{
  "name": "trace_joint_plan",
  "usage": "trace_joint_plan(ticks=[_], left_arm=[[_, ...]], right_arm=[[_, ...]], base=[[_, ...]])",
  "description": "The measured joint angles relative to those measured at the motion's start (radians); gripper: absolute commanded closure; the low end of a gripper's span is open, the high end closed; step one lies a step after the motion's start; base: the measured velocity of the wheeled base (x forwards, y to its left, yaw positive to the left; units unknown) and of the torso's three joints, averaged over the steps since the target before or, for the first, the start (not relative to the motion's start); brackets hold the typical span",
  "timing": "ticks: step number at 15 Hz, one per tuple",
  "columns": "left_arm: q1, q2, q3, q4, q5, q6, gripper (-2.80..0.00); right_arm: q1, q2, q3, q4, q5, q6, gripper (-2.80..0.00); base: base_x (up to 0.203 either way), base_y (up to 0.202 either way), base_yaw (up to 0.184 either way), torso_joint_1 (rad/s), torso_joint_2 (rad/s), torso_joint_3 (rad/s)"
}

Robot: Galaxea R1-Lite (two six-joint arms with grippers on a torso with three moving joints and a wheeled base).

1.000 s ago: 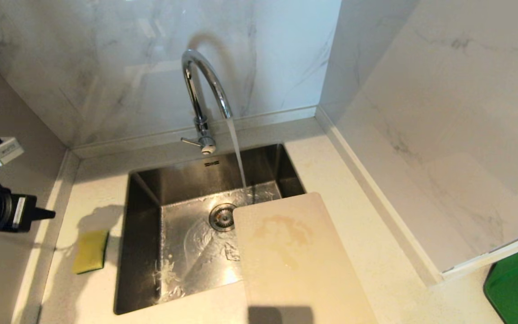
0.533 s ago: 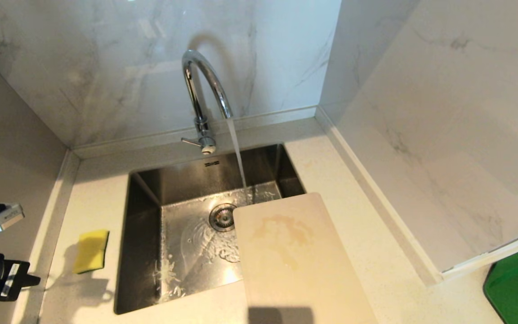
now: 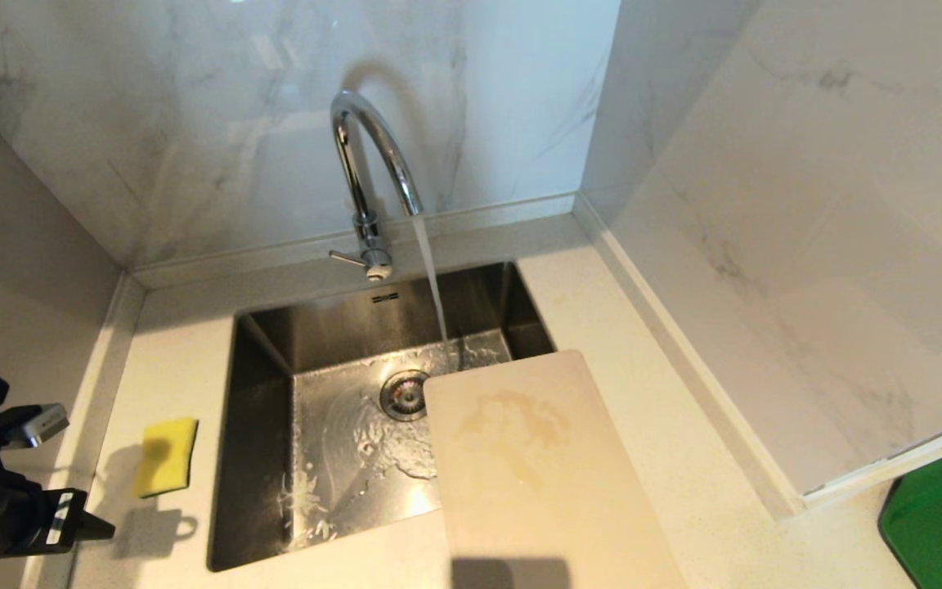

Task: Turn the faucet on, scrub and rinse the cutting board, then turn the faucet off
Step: Pick up the cleaning cloth

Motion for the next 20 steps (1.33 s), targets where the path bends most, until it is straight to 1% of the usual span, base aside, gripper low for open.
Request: trace_joint_plan(ticks=[3,8,12,16,20], left_arm=[[0.006,0.042,-0.019,-0.031,-0.003,-0.016,-2.8],[0.006,0.126,-0.09,-0.09,-0.039,-0.082,-2.8],[0.006,0.222,-0.145,-0.149,-0.04,-0.106,-2.8],[0.006,0.301,-0.213,-0.152,-0.042,-0.132,-2.8],[0.004,0.339,-0.247,-0.152,-0.068,-0.14,-2.8]], right_arm=[[0.0,0.0,0.0,0.0,0.0,0.0,0.0],[0.0,0.0,0.0,0.0,0.0,0.0,0.0],[0.0,0.0,0.0,0.0,0.0,0.0,0.0],[0.0,0.0,0.0,-0.001,0.0,0.0,0.0],[0.0,0.0,0.0,0.0,0.0,0.0,0.0]], base=[[0.0,0.0,0.0,0.0,0.0,0.0],[0.0,0.0,0.0,0.0,0.0,0.0],[0.0,0.0,0.0,0.0,0.0,0.0],[0.0,0.0,0.0,0.0,0.0,0.0],[0.0,0.0,0.0,0.0,0.0,0.0]])
